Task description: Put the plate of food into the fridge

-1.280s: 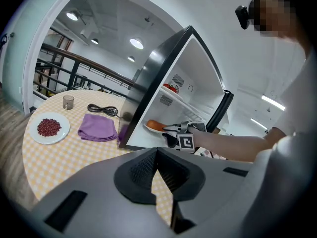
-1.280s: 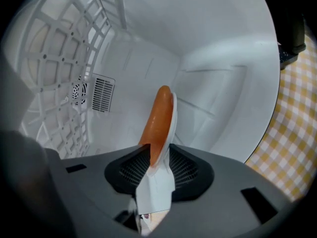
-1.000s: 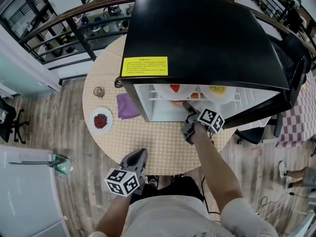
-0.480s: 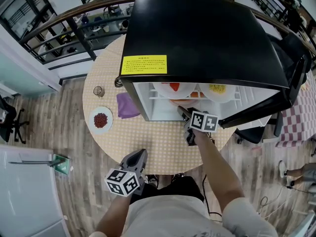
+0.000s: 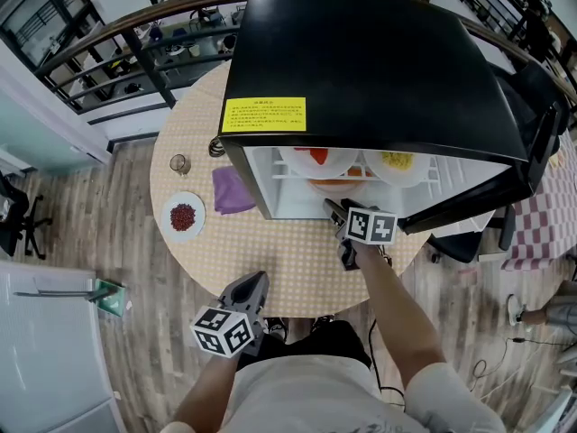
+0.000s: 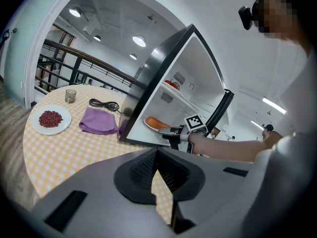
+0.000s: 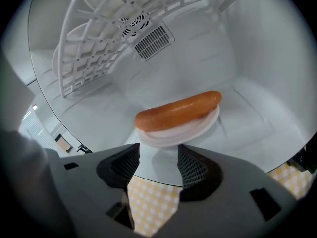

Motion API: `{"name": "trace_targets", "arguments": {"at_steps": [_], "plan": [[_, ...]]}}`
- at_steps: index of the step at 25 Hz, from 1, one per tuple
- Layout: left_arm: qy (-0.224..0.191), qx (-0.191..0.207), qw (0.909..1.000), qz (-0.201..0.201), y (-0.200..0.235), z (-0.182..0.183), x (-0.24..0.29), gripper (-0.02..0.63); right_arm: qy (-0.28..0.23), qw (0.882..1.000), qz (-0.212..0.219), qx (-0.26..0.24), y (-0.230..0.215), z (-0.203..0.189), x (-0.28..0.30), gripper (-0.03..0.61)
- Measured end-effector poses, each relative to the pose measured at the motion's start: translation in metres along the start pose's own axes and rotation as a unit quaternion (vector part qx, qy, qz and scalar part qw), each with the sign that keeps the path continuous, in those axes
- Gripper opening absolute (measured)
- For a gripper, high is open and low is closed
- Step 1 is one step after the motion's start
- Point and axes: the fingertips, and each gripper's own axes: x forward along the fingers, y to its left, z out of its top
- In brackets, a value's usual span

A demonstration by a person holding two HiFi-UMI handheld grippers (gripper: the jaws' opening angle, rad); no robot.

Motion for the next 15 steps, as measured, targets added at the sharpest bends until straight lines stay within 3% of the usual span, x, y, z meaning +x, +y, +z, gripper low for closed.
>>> {"name": "trace_targets", "arguments": {"at_steps": [4,9,15], "plan": [[-0.001,0.000,1.0000,-0.001,-0.002,-0.001,0.000,0.006,0.003,1.000,0.005,0.013,0.000,-0.003,-0.002,0.250],[-0.002,0.002,1.0000,-0.006,-0.006,0.000,0.001,0.006,-0.015,0.997,0.042,0.059,0.010,-0.006,-0.020,0.232],[-0.006,0.022,0.9995,-0.023,-0.026,0.006,0.009,0.006,-0.078,0.994,0.052,0.063,0.018,-0.004,-0.069,0.043]]}}
